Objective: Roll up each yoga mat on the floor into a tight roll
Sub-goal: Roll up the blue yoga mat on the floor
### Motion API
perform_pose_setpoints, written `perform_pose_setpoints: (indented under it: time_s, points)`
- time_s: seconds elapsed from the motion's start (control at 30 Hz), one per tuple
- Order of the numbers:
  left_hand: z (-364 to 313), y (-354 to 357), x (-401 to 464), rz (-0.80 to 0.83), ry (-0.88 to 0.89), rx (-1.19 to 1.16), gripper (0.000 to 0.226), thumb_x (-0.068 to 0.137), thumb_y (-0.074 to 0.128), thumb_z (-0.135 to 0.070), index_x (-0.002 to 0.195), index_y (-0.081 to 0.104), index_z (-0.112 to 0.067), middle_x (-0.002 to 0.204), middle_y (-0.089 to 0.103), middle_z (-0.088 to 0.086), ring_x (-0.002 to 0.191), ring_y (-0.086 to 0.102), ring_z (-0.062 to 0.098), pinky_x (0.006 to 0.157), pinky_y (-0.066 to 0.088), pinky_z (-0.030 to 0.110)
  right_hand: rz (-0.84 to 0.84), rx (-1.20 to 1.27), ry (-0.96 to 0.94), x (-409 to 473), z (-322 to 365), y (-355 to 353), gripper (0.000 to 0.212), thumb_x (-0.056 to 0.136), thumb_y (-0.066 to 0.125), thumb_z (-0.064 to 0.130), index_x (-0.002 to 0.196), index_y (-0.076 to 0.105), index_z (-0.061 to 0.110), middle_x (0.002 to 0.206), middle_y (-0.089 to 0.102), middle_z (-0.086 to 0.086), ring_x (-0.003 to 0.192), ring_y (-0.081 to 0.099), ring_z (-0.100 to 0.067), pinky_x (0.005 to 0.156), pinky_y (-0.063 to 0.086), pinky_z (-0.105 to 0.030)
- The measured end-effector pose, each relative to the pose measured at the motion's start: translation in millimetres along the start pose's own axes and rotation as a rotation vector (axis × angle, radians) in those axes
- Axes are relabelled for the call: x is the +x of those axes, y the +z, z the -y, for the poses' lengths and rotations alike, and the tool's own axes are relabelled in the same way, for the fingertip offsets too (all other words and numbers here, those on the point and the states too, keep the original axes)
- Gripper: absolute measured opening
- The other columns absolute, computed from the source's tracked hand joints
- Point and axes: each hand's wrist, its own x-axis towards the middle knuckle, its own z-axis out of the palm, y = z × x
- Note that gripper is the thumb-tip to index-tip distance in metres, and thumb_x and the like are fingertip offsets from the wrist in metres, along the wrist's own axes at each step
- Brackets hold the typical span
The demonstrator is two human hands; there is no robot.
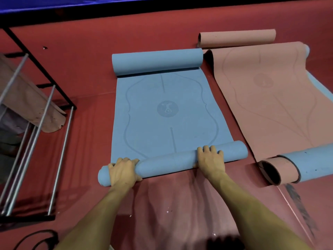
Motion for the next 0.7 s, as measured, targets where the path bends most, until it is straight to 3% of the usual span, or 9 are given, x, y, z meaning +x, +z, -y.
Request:
perform_pose_setpoints:
  time_s: [0.1, 0.2, 0.3, 0.37, 0.5, 0.7]
  points:
    - [2, -2, -23, 0.046, -0.045, -0.012, 0.051, 0.061, 0.083, -0.059, 0.107, 0.066, -0.046, 0.094, 0.062, -0.013, 0.106, 0.055, 0.013, 0.098, 0.036, 0.043, 0.068, -0.013, 0.017, -20, 5, -14, 0.036, 0.071, 0.088, 0.029, 0.092, 0.061, 0.017, 0.085, 0.059, -0.003, 0.081, 0.055, -0.028, 0.066, 0.033, -0.041]
    - [2, 3, -46, 0.062, -0.072, 0.010, 0.054, 0.061, 0.082, -0.059, 0.110, 0.065, -0.046, 0.098, 0.063, -0.013, 0.109, 0.056, 0.012, 0.102, 0.035, 0.046, 0.102, 0.029, -0.004, -47, 11, -19, 0.030, 0.087, 0.062, 0.005, 0.115, 0.057, 0.016, 0.110, 0.060, -0.006, 0.106, 0.056, -0.031, 0.083, 0.043, -0.046]
    - [0, 2, -52, 0.084, -0.042, -0.002, 0.059, 0.061, 0.084, -0.059, 0.113, 0.064, -0.044, 0.102, 0.063, -0.013, 0.111, 0.056, 0.013, 0.101, 0.037, 0.044, 0.075, 0.075, 0.055, -62, 11, -16, 0.038, 0.082, 0.059, -0.003, 0.116, 0.062, 0.012, 0.117, 0.061, -0.010, 0.113, 0.054, -0.036, 0.100, 0.042, -0.054]
    - [-1, -1, -48, 0.111, -0.033, -0.047, 0.061, 0.061, 0.087, -0.058, 0.115, 0.063, -0.043, 0.103, 0.062, -0.012, 0.113, 0.055, 0.015, 0.102, 0.037, 0.044, 0.017, 0.064, 0.088, -57, 10, -11, 0.032, 0.075, 0.065, -0.003, 0.104, 0.068, 0.010, 0.111, 0.061, -0.017, 0.104, 0.055, -0.040, 0.094, 0.046, -0.054]
    - [6, -9, -30, 0.204, -0.010, -0.107, 0.062, 0.053, 0.090, -0.057, 0.110, 0.067, -0.045, 0.097, 0.065, -0.014, 0.111, 0.059, 0.017, 0.099, 0.039, 0.045, -0.077, 0.093, 0.070, -42, 12, -7, 0.021, 0.061, 0.076, -0.005, 0.077, 0.069, 0.007, 0.087, 0.055, -0.018, 0.077, 0.051, -0.036, 0.064, 0.048, -0.044]
    - [18, -26, 0, 0.288, 0.091, -0.188, 0.069, 0.045, 0.091, -0.064, 0.110, 0.068, -0.056, 0.086, 0.072, -0.024, 0.099, 0.066, 0.008, 0.087, 0.048, 0.037, -0.118, 0.211, 0.056, -23, 15, -14, 0.039, 0.046, 0.076, -0.013, 0.074, 0.057, 0.006, 0.068, 0.050, -0.013, 0.063, 0.051, -0.034, 0.049, 0.036, -0.037]
